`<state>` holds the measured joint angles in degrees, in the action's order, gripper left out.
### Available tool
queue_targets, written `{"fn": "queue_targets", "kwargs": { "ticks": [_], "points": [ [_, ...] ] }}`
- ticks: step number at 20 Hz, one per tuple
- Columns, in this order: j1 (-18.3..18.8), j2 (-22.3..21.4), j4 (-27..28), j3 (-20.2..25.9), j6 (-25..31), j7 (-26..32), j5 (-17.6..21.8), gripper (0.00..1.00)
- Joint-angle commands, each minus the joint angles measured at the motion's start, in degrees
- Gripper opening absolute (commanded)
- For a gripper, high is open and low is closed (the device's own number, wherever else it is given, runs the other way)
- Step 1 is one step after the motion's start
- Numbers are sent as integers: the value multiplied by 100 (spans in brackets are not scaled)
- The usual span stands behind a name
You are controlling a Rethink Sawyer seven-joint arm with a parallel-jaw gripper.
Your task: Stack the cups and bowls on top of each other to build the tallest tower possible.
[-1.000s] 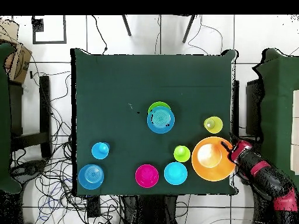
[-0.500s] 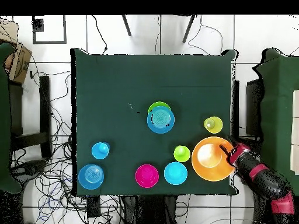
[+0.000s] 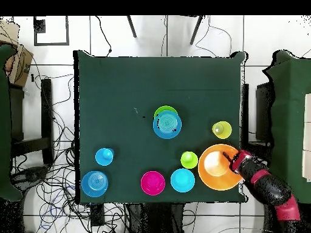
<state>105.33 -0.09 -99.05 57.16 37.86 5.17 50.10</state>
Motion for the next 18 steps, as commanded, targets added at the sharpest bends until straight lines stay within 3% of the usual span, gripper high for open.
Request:
{"fn": "queue_targets", "kwargs": {
  "ticks": [1,5,9,10,18],
  "points": [
    [-863,-160,49,-808,-404,-425,719,100],
    [-1118,-93,139,-1073,-590,-636,660,100],
    [-1148,-79,177,-1159,-686,-679,507,100],
    [-1179,-92,175,-1198,-768,-741,452,0],
    [-1305,-55,144,-1255,-800,-793,250,0]
  ]
}}
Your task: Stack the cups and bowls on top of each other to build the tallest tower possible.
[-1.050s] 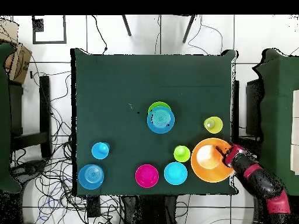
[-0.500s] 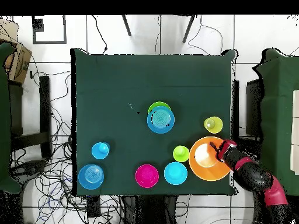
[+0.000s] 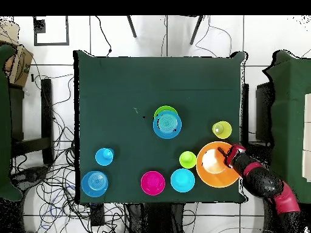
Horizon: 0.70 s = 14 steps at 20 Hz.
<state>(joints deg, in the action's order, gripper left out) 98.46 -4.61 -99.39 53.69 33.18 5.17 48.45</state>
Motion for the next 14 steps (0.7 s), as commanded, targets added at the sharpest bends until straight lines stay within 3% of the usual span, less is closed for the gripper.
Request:
{"fn": "queue_targets", "kwargs": {
  "ticks": [1,6,9,12,14],
  "points": [
    [-638,415,156,-922,-368,-810,413,0],
    [-620,498,-184,-1108,-1081,-1588,372,0],
    [-847,177,-450,-1456,-1574,-2572,183,0],
    [-1293,-430,-764,-1966,-2090,-3500,26,0],
    [-1438,-613,-879,-2156,-2221,-3670,-170,0]
  ]
}}
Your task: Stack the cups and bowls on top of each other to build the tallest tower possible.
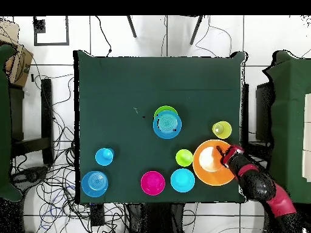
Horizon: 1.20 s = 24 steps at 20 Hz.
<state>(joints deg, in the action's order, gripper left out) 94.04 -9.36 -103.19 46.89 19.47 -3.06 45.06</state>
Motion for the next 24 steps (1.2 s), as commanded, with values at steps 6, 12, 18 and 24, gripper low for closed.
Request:
{"fn": "queue_targets", "kwargs": {
  "ticks": [6,12,18,24],
  "points": [
    [-1622,-1130,-1154,-2070,-690,-3725,-829,0],
    [-1766,-1539,-1125,-2045,35,-3708,-1201,0],
    [-1607,-1758,-1292,-2043,259,-3732,-1245,0],
    [-1434,-1795,-1390,-2012,375,-3692,-1303,0]
  ]
}}
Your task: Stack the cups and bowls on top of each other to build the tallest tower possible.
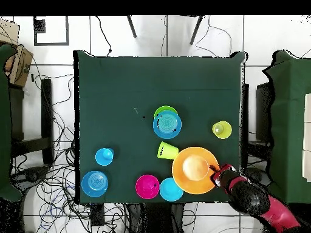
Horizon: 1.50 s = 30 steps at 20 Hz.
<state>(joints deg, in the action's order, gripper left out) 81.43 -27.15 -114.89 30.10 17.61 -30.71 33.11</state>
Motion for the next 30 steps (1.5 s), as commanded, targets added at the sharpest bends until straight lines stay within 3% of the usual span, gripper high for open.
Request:
{"fn": "queue_targets", "kwargs": {
  "ticks": [1,6,10,17,30],
  "points": [
    [-152,-31,-245,-344,549,-937,-107,0],
    [-272,-292,-438,-522,477,-1170,-178,0],
    [-646,-486,-493,-801,516,-1530,-385,0],
    [-712,-531,-490,-864,488,-1518,-558,0],
    [-1210,-981,-222,-978,1195,-1594,-1122,0]
  ]
}}
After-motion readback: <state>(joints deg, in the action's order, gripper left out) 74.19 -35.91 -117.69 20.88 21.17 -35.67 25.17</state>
